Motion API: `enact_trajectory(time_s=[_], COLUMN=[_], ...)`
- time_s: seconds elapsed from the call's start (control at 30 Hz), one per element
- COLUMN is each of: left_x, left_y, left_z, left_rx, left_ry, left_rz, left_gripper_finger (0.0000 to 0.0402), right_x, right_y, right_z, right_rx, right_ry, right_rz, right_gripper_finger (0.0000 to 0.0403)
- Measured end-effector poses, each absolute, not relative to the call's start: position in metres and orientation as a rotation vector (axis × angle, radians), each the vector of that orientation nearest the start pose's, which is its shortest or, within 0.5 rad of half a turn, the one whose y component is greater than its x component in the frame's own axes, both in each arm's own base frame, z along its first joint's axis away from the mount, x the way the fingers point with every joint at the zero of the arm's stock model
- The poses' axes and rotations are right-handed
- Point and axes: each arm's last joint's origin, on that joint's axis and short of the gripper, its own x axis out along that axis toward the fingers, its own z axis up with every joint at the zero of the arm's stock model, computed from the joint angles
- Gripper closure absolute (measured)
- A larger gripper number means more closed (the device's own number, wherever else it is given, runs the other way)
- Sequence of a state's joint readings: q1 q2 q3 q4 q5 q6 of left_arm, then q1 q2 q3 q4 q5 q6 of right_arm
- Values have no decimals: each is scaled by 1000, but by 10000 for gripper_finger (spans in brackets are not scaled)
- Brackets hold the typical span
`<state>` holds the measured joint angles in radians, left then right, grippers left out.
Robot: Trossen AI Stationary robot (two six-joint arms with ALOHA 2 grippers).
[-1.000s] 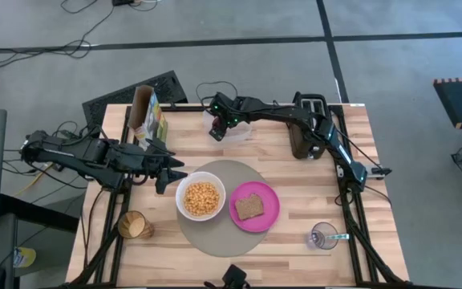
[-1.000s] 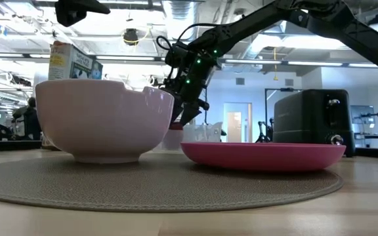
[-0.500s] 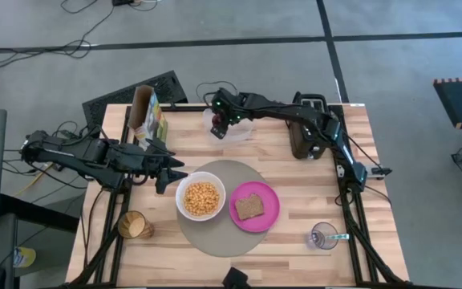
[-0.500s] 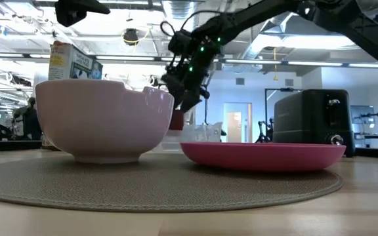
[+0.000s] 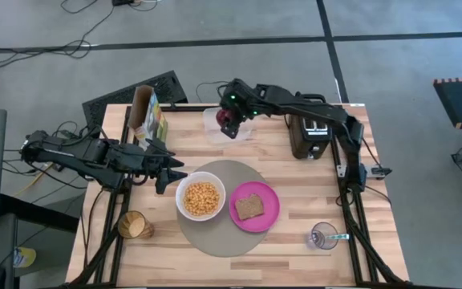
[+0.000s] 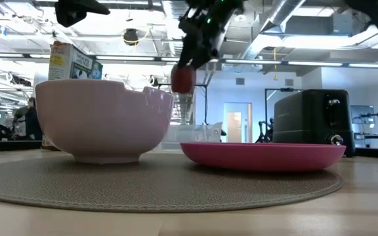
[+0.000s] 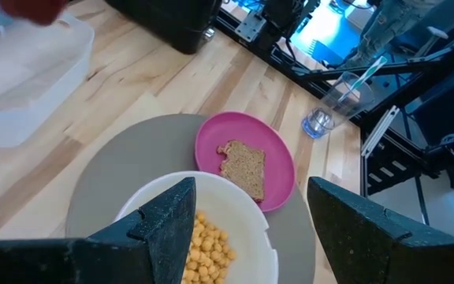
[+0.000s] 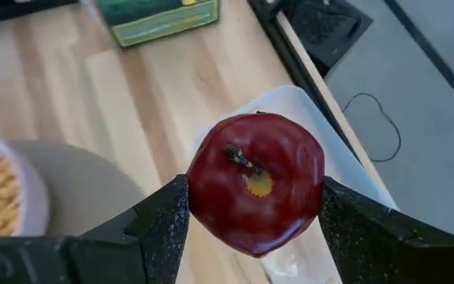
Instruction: Arrange a breakfast setting
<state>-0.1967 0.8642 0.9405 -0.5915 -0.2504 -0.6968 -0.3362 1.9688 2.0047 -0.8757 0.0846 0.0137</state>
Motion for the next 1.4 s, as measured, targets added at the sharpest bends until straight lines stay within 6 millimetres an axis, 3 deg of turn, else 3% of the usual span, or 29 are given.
enact_trajectory(time_s=[0.2, 0.33, 0.67, 0.87, 1.23, 1.4], left_x=[170, 170, 170, 170, 170, 170], left_y=[-27, -26, -27, -27, -26, -26], left_z=[335, 335, 335, 336, 336, 336], left_rx=[-568, -570, -578, -580, -615, -616], left_ry=[463, 464, 461, 456, 453, 452], left_rz=[225, 226, 227, 225, 243, 243], left_gripper_finger=[173, 173, 173, 173, 173, 173], right_x=[390, 381, 365, 376, 399, 402], right_y=[-113, -89, -45, -29, -30, -32], right_z=[364, 358, 297, 262, 209, 203], right_rx=[86, 35, 75, 81, 97, 116], right_ry=[859, 882, 912, 959, 1060, 1056], right_rz=[-332, -263, -201, -171, -179, -194], right_gripper_finger=[127, 127, 127, 127, 127, 127])
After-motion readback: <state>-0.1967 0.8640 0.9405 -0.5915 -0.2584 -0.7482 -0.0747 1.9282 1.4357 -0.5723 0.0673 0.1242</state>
